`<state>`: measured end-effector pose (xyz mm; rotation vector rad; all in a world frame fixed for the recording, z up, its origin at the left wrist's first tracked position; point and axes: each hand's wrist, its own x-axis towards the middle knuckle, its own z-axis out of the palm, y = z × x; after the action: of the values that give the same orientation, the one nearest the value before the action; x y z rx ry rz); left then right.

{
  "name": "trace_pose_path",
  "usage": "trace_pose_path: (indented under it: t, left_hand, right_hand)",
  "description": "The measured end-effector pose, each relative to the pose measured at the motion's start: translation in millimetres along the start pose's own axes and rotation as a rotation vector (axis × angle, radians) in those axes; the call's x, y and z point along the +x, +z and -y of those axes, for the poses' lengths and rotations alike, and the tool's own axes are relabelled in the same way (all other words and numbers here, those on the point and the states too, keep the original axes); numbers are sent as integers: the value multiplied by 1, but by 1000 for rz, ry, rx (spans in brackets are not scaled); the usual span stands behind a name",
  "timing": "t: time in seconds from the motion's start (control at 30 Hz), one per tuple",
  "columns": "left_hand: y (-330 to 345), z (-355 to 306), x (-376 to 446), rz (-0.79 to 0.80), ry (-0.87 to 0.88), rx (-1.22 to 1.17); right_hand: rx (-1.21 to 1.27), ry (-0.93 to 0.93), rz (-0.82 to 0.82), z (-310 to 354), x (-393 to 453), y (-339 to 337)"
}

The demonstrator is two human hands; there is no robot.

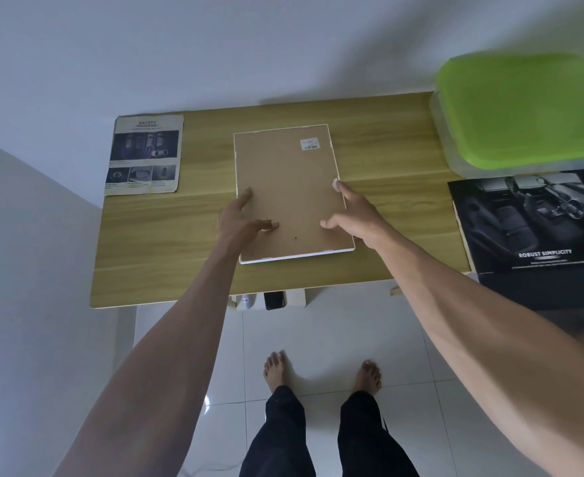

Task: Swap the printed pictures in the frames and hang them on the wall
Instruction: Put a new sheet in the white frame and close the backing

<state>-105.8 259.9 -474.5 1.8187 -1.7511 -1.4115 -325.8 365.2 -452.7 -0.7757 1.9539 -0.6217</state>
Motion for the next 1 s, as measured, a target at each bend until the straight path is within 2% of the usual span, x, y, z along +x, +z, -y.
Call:
trace_pose_path:
  t: [0.3, 0.57, 0.67, 0.77, 0.87, 1.0]
  left_hand:
    - [1, -7, -6, 125, 44, -154]
    - [3, -36, -19, 201, 53, -285]
    - [4, -63, -25, 149, 56, -326]
    - [-3, -108, -31, 34, 219, -376]
    - [-16, -162, -33, 84, 356, -435]
    - [-22, -209, -30, 90, 422, -248]
  right_hand:
    - [367, -202, -276, 0, -16, -17]
    - [438, -345, -384, 53, -39, -50]
    - [387, -429, -421, 67, -46, -58]
    - [272, -514, -455, 78, -52, -63]
    - [161, -592, -499, 85, -58, -62]
    - [8, -688, -550, 93, -67, -55]
